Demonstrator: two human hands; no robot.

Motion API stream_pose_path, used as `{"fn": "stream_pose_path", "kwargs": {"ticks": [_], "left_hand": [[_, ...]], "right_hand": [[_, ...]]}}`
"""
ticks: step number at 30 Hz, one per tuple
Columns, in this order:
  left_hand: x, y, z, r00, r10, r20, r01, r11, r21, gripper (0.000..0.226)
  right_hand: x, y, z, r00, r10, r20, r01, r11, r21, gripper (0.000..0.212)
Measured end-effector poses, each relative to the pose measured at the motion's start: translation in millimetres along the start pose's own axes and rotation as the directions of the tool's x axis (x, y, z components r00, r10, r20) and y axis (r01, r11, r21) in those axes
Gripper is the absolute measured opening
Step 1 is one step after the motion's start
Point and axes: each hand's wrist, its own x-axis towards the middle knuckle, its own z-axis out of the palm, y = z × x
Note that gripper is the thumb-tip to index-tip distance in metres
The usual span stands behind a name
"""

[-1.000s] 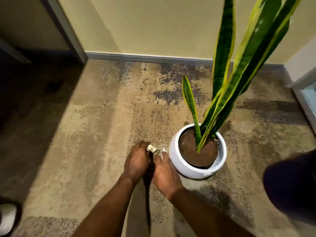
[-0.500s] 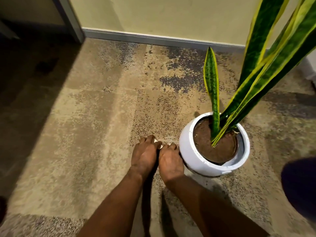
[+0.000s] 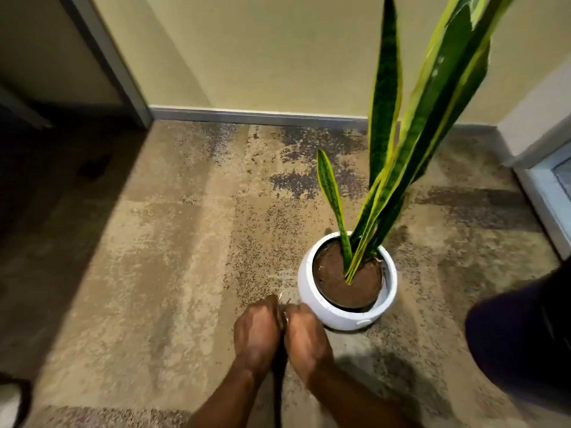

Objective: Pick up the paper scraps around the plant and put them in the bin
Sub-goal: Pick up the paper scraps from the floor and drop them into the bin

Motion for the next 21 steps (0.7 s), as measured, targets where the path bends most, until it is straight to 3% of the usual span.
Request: {"fn": "stream_pose_path", "kwargs": {"ticks": [4, 6, 8, 13, 16, 19, 21], "left_hand": [[-20, 52, -29, 0.978, -0.042, -0.203, 0.025, 0.996, -0.088, 0.021], [-31, 84, -45, 0.949, -0.070, -0.306, 0.024, 0.988, -0.151, 0.017], [-41, 117, -57, 0.934, -0.086, -0.347, 0.021, 0.982, -0.186, 0.014], [-60, 223, -77, 0.960, 0.078, -0.268, -0.142, 0.963, -0.231, 0.018], [-69, 297, -75, 0.964, 0.205, -0.170, -0.233, 0.958, -0.166, 0.031], [-81, 361, -60, 0.939, 0.341, -0.036, -0.343, 0.937, -0.068, 0.040], [-92, 397, -48, 0.913, 0.407, 0.019, -0.404, 0.910, -0.095, 0.044]], "right_hand": [[-30, 0, -64, 0.997, -0.014, -0.070, 0.018, 0.998, 0.059, 0.023], [-43, 5, -97, 0.997, 0.013, -0.082, 0.002, 0.985, 0.173, 0.020], [-53, 13, -130, 0.987, 0.054, -0.148, -0.027, 0.983, 0.181, 0.018], [-72, 58, -219, 0.923, 0.202, -0.328, -0.119, 0.959, 0.256, 0.015], [-90, 106, -275, 0.842, 0.333, -0.424, -0.201, 0.923, 0.327, 0.012], [-109, 159, -318, 0.771, 0.432, -0.468, -0.263, 0.885, 0.385, 0.011], [-124, 195, -339, 0.709, 0.533, -0.462, -0.337, 0.831, 0.442, 0.011]]}}
